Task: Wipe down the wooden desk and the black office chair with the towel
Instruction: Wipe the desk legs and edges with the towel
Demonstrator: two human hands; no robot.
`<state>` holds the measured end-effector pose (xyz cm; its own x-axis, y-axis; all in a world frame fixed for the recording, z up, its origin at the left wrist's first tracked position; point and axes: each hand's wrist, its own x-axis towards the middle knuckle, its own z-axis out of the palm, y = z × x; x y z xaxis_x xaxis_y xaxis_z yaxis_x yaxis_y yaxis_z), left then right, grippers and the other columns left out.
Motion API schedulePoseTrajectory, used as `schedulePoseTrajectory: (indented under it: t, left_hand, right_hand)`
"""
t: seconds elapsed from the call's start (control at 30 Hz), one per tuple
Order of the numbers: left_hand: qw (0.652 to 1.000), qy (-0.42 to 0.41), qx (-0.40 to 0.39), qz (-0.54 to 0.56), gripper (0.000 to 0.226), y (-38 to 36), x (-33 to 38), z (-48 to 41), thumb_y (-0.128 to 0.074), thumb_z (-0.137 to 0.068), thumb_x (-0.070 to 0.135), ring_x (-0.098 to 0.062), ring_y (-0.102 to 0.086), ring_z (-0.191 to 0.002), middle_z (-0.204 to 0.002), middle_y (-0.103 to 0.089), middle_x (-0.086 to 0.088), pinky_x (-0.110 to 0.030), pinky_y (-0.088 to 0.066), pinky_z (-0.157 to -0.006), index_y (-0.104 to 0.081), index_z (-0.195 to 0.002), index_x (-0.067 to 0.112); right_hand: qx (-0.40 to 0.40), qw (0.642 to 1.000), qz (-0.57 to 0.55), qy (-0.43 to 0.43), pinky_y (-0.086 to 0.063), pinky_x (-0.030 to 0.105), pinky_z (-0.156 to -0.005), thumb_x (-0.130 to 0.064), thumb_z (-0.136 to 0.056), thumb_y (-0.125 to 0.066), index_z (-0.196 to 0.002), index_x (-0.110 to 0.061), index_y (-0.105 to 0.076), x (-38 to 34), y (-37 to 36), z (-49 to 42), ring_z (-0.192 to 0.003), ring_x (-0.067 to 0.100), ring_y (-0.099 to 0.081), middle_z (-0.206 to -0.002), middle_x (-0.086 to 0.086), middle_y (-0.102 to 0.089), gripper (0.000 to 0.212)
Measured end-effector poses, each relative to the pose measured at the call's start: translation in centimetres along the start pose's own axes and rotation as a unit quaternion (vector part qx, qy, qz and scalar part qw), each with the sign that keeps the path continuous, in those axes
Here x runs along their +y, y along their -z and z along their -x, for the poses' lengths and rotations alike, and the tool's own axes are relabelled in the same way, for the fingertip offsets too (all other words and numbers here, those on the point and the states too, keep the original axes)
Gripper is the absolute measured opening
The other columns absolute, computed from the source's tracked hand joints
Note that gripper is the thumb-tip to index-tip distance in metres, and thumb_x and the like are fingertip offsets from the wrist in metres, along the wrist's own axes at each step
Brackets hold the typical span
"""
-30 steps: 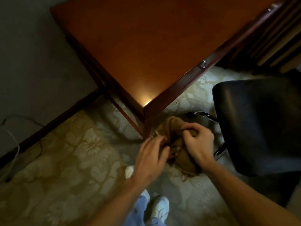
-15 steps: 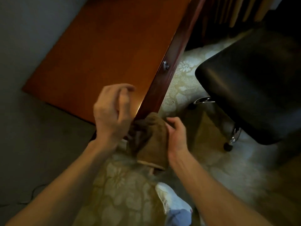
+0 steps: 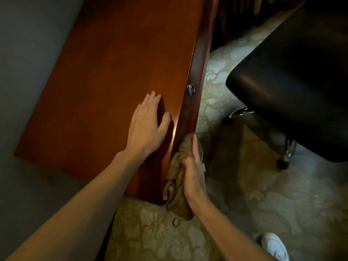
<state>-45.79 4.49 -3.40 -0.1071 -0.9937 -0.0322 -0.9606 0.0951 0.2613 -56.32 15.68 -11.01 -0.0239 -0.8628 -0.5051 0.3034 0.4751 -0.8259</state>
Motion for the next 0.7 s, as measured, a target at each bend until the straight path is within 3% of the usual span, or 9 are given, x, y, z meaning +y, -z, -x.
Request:
schedulePoseTrajectory:
  t: [0.07, 0.13, 0.2, 0.27, 0.37, 0.43, 0.5, 0.6, 0.7]
  left_hand:
    - [1.000, -0.014, -0.010, -0.004, 0.061, -0.1, -1.0, -1.1, -0.045, -0.107, 0.046, -0.013, -0.017, -0.156, -0.169, -0.024, 0.000, -0.043, -0.017, -0.128, -0.029, -0.160, 0.020]
    - [0.999, -0.034, -0.009, -0.011, 0.061, 0.2, -1.7, -1.9, -0.046, -0.106, 0.049, -0.013, -0.021, -0.155, -0.167, -0.028, 0.001, -0.043, -0.018, -0.127, -0.032, -0.159, 0.022]
    - [0.999, -0.052, -0.001, -0.016, 0.059, 0.6, -2.3, -3.1, -0.049, -0.105, 0.047, -0.013, -0.028, -0.151, -0.163, -0.036, 0.000, -0.043, -0.019, -0.126, -0.037, -0.156, 0.021]
    - [0.998, -0.053, 0.027, -0.003, 0.053, 0.9, -2.6, -4.5, -0.051, -0.105, 0.040, -0.009, -0.035, -0.145, -0.156, -0.047, -0.002, -0.040, -0.020, -0.125, -0.043, -0.153, 0.019]
    - [0.996, -0.012, 0.070, 0.052, 0.045, 0.8, -2.2, -7.4, -0.051, -0.106, 0.031, -0.012, -0.046, -0.138, -0.147, -0.056, -0.003, -0.042, -0.034, -0.121, -0.048, -0.149, 0.017]
    - [0.992, 0.009, 0.094, 0.081, 0.043, 0.7, -1.5, -9.1, -0.051, -0.105, 0.028, -0.015, -0.053, -0.133, -0.142, -0.059, -0.002, -0.041, -0.045, -0.113, -0.051, -0.146, 0.017]
    - [0.992, 0.016, 0.096, 0.080, 0.042, 0.6, -0.5, -10.5, -0.051, -0.105, 0.026, -0.015, -0.053, -0.132, -0.141, -0.059, -0.002, -0.039, -0.045, -0.112, -0.052, -0.145, 0.016]
    - [0.994, 0.020, 0.090, 0.057, 0.040, 0.3, 1.2, -12.2, -0.050, -0.105, 0.026, -0.015, -0.052, -0.132, -0.140, -0.059, -0.001, -0.033, -0.042, -0.112, -0.054, -0.144, 0.016]
    - [0.996, 0.014, 0.083, 0.040, 0.040, 0.3, 2.6, -14.1, -0.049, -0.106, 0.028, -0.014, -0.054, -0.131, -0.140, -0.061, 0.000, -0.034, -0.043, -0.112, -0.056, -0.144, 0.018]
  right_hand:
    - [0.021, 0.999, -0.041, -0.021, -0.042, 0.044, -0.113, -0.051, -0.086, -0.042, -0.150, -0.064, -0.006, -2.3, 0.0, -3.0, -0.141, 0.021, -0.043, -0.161, -0.003, -0.035, 0.075]
    - [0.028, 0.995, -0.090, -0.035, -0.040, 0.055, -0.114, -0.049, -0.087, -0.046, -0.156, -0.054, 0.000, -4.8, 0.2, -5.8, -0.141, 0.030, -0.044, -0.161, 0.005, -0.035, 0.083]
    - [0.032, 0.994, -0.104, -0.032, -0.039, 0.056, -0.114, -0.048, -0.088, -0.048, -0.159, -0.047, 0.000, -7.0, 0.3, -7.6, -0.138, 0.031, -0.044, -0.159, 0.008, -0.035, 0.086]
    - [0.036, 0.993, -0.108, -0.030, -0.045, 0.053, -0.109, -0.049, -0.081, -0.050, -0.159, -0.046, -0.013, -7.7, 0.3, -7.6, -0.129, 0.027, -0.053, -0.149, 0.007, -0.047, 0.087]
    - [0.022, 0.993, -0.118, -0.011, -0.058, 0.045, -0.091, -0.049, -0.075, -0.061, -0.144, -0.060, -0.037, -6.1, 0.1, -5.0, -0.105, 0.021, -0.068, -0.125, -0.005, -0.063, 0.074]
    - [0.003, 0.996, -0.086, 0.018, -0.051, 0.047, -0.105, -0.050, -0.072, -0.065, -0.141, -0.069, -0.035, -4.9, 0.0, -2.6, -0.125, 0.016, -0.060, -0.143, -0.011, -0.056, 0.078]
    - [0.001, 0.997, -0.044, 0.056, -0.040, 0.045, -0.116, -0.053, -0.076, -0.063, -0.145, -0.071, -0.023, -5.1, 0.0, -1.9, -0.141, 0.004, -0.042, -0.157, -0.021, -0.039, 0.081]
    - [0.031, 0.998, -0.045, 0.038, -0.038, 0.047, -0.116, -0.055, -0.084, -0.055, -0.147, -0.071, -0.012, -6.5, -0.2, -4.1, -0.144, 0.009, -0.038, -0.160, -0.018, -0.033, 0.079]
    - [0.099, 0.989, -0.103, -0.030, -0.034, 0.044, -0.119, -0.057, -0.086, -0.050, -0.153, -0.061, -0.015, -9.4, -1.6, -7.6, -0.144, 0.010, -0.036, -0.161, -0.014, -0.032, 0.076]
